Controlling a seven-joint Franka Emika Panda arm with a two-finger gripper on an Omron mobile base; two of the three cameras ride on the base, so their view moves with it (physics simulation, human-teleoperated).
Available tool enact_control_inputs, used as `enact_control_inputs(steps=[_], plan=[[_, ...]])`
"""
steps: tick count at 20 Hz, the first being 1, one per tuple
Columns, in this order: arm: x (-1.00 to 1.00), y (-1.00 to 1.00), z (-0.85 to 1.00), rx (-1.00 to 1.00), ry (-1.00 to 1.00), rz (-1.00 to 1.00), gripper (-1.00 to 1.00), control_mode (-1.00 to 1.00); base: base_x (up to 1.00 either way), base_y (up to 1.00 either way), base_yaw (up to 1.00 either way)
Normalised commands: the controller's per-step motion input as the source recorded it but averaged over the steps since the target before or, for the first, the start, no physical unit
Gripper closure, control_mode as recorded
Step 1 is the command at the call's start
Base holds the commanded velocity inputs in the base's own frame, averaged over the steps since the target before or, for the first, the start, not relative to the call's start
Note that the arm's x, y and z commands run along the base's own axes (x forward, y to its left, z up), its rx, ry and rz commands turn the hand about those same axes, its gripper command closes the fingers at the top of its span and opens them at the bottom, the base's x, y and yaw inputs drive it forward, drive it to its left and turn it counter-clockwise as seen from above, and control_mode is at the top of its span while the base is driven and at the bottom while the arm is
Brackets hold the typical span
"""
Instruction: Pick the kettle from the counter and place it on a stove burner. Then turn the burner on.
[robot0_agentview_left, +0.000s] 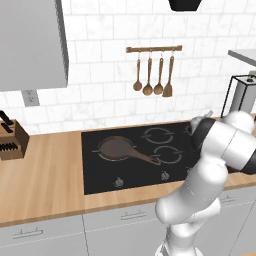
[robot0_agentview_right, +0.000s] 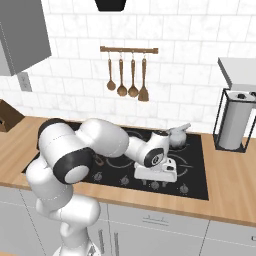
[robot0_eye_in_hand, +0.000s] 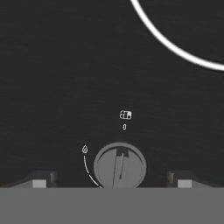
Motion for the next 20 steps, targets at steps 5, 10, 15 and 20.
enact_control_inputs(steps=[5, 10, 15, 20], plan=[[0.05, 0.0, -0.06, 0.0, 0.0, 0.02, -1.0, -1.0, 0.0, 0.0, 0.0], [0.0, 0.0, -0.03, 0.0, 0.0, 0.0, -1.0, -1.0, 0.0, 0.0, 0.0], [-0.04, 0.0, -0.08, 0.0, 0.0, 0.0, -1.0, -1.0, 0.0, 0.0, 0.0], [-0.03, 0.0, -0.01, 0.0, 0.0, 0.0, -1.0, -1.0, 0.0, 0.0, 0.0]])
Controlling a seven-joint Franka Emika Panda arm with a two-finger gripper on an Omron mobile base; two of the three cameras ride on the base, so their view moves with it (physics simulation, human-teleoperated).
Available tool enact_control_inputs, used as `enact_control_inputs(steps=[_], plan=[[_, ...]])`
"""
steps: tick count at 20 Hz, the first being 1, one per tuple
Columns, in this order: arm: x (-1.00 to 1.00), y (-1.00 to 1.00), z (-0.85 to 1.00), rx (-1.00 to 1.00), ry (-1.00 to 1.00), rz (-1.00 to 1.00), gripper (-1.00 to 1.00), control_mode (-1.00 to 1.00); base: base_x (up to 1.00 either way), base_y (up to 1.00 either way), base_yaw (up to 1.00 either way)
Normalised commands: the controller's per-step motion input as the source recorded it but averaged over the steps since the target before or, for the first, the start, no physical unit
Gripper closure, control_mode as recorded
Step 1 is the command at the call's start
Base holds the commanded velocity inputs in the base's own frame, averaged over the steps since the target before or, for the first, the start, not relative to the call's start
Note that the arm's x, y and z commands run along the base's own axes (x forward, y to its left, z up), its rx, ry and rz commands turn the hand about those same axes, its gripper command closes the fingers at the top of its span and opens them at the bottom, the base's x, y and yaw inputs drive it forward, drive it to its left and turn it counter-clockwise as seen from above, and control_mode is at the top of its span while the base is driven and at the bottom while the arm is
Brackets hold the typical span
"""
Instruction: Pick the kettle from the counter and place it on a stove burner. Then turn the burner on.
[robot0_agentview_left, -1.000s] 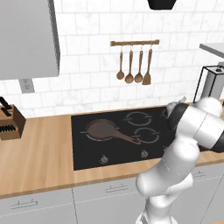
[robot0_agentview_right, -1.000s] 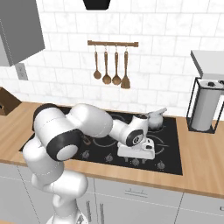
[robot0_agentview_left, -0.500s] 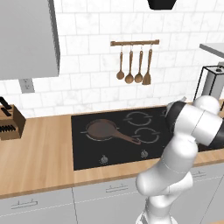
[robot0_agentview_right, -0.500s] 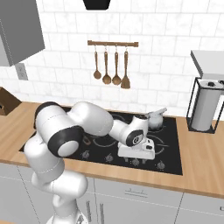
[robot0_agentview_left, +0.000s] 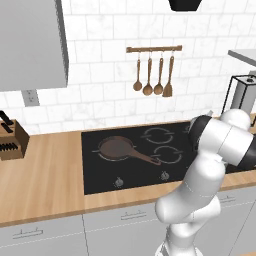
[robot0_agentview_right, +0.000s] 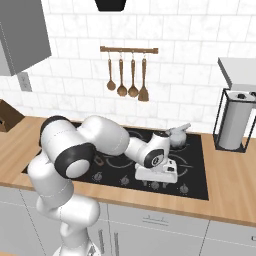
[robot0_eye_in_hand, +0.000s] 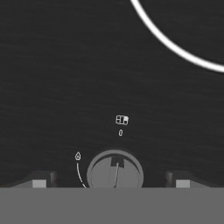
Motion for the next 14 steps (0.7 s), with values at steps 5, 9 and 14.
enact_control_inputs(steps=[5, 9, 14], plan=[[-0.13, 0.0, 0.0, 0.0, -0.01, 0.0, -1.0, -1.0, 0.0, 0.0, 0.0], [-0.04, 0.0, 0.0, 0.0, 0.0, 0.0, -1.0, -1.0, 0.0, 0.0, 0.0], [0.0, 0.0, 0.0, 0.0, 0.0, 0.0, -1.0, -1.0, 0.0, 0.0, 0.0]])
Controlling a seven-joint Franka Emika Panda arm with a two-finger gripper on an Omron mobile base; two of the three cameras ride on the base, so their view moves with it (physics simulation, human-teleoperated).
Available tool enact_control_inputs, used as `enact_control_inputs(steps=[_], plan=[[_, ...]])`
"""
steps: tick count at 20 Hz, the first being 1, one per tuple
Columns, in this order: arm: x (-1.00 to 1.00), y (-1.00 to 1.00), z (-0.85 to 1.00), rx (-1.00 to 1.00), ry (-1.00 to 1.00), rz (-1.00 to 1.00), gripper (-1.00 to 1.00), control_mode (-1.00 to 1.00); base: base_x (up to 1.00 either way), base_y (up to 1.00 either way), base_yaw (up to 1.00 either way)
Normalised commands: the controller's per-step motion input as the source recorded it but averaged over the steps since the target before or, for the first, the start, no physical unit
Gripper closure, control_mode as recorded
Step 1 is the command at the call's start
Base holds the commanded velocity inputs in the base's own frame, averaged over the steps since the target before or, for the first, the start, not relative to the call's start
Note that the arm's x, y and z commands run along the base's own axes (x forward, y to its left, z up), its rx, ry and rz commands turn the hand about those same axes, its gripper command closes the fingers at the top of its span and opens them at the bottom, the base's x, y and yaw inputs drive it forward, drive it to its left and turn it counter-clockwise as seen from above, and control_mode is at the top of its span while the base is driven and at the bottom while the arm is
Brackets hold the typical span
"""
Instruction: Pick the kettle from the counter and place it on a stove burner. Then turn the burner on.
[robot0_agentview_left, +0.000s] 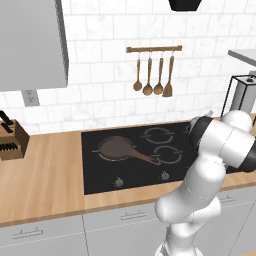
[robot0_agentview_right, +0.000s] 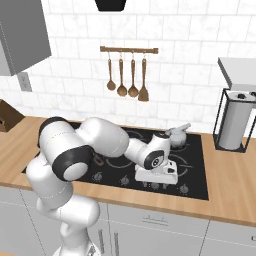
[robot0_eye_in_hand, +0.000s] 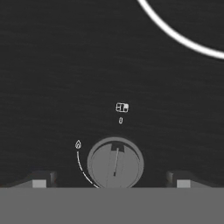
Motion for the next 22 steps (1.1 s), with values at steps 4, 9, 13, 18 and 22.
enact_control_inputs(steps=[4, 9, 13, 18, 22], plan=[[0.04, 0.0, 0.0, 0.0, 0.0, 0.0, -1.0, -1.0, 0.0, 0.0, 0.0], [0.09, 0.0, -0.04, 0.0, 0.0, 0.0, -1.0, -1.0, 0.0, 0.0, 0.0], [0.04, 0.0, -0.03, 0.0, 0.0, 0.0, -1.0, -1.0, 0.0, 0.0, 0.0], [0.0, 0.0, -0.03, 0.0, 0.0, 0.0, 1.0, -1.0, 0.0, 0.0, 0.0], [0.0, 0.0, 0.0, 0.0, 0.0, 0.0, 1.0, -1.0, 0.0, 0.0, 0.0]])
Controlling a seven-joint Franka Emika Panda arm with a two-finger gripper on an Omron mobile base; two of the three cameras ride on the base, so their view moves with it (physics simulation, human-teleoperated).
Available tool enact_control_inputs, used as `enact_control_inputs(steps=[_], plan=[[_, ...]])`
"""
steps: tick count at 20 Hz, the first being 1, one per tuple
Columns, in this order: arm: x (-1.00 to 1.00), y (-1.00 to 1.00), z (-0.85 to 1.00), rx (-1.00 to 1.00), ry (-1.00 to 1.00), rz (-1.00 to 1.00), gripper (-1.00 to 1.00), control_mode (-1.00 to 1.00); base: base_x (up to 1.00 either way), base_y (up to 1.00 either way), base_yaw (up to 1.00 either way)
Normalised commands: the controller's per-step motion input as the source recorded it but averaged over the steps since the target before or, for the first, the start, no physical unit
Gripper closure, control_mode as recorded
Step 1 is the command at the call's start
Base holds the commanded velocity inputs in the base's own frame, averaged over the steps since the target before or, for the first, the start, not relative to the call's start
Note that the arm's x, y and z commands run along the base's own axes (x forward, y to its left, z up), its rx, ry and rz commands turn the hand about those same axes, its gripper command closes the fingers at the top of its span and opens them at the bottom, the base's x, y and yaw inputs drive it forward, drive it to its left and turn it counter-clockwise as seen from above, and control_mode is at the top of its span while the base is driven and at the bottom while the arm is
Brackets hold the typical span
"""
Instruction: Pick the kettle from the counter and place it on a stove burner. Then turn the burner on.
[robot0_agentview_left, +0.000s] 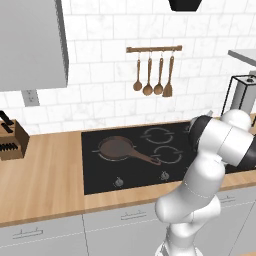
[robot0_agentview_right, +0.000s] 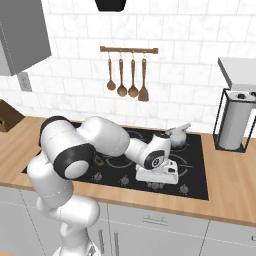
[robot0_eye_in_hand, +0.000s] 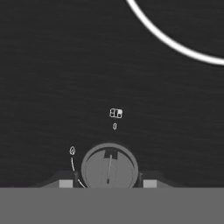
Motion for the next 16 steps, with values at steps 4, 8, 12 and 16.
enact_control_inputs(steps=[4, 8, 12, 16], plan=[[0.0, 0.0, 0.0, 0.0, 0.0, 0.0, 1.0, -1.0, 0.0, 0.0, 0.0], [0.0, 0.0, -0.16, 0.0, -0.05, 0.0, 1.0, -1.0, 0.0, 0.0, 0.0], [0.0, 0.0, -0.09, 0.0, -0.08, 0.1, 1.0, -1.0, 0.0, 0.0, 0.0], [0.0, 0.0, -0.03, 0.0, 0.0, 0.22, 1.0, -1.0, 0.0, 0.0, 0.0]])
